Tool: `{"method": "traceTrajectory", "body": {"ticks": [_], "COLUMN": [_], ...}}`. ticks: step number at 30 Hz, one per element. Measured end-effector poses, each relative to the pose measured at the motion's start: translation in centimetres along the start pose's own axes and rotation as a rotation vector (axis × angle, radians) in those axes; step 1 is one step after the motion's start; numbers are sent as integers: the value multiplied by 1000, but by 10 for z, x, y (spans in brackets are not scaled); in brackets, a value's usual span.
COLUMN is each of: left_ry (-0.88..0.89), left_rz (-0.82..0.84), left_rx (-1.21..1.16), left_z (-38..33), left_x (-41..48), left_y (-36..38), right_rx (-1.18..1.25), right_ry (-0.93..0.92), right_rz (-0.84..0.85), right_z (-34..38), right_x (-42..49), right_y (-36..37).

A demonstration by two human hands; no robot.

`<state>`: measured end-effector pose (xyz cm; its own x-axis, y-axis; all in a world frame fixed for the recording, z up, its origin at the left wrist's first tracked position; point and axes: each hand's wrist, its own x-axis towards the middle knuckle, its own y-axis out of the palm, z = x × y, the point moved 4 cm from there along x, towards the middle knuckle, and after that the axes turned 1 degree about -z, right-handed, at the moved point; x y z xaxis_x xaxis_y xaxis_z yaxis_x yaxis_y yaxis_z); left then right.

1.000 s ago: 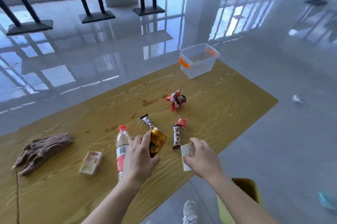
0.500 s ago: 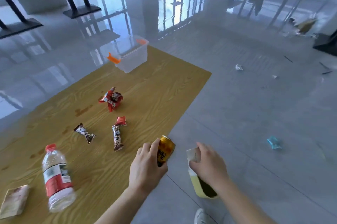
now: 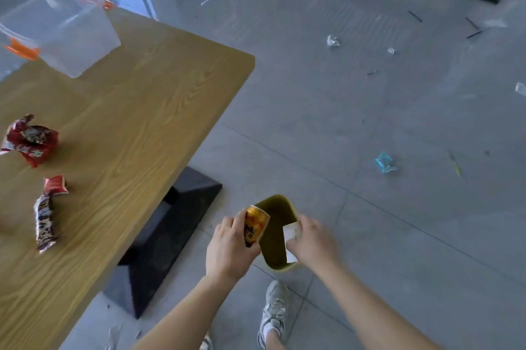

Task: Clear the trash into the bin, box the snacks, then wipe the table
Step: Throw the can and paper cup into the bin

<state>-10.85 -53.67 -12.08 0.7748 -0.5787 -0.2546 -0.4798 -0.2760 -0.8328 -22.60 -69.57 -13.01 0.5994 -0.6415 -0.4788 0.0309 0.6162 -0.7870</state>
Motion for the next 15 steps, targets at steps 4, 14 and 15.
{"method": "traceTrajectory", "body": {"ticks": [4,14,15], "left_ry": [-57,-46,-42], "left_rz": [85,235,245], "left_rx": [42,199,215], "left_z": [23,93,97], "left_x": [29,113,122], "left_y": [62,238,253], "right_rx": [10,-22,-18], "right_ry": [70,165,176], "right_rz": [57,103,101], "right_z": [-32,-108,-116], "right_x": [37,146,157], "right_y": [44,192,204]}}
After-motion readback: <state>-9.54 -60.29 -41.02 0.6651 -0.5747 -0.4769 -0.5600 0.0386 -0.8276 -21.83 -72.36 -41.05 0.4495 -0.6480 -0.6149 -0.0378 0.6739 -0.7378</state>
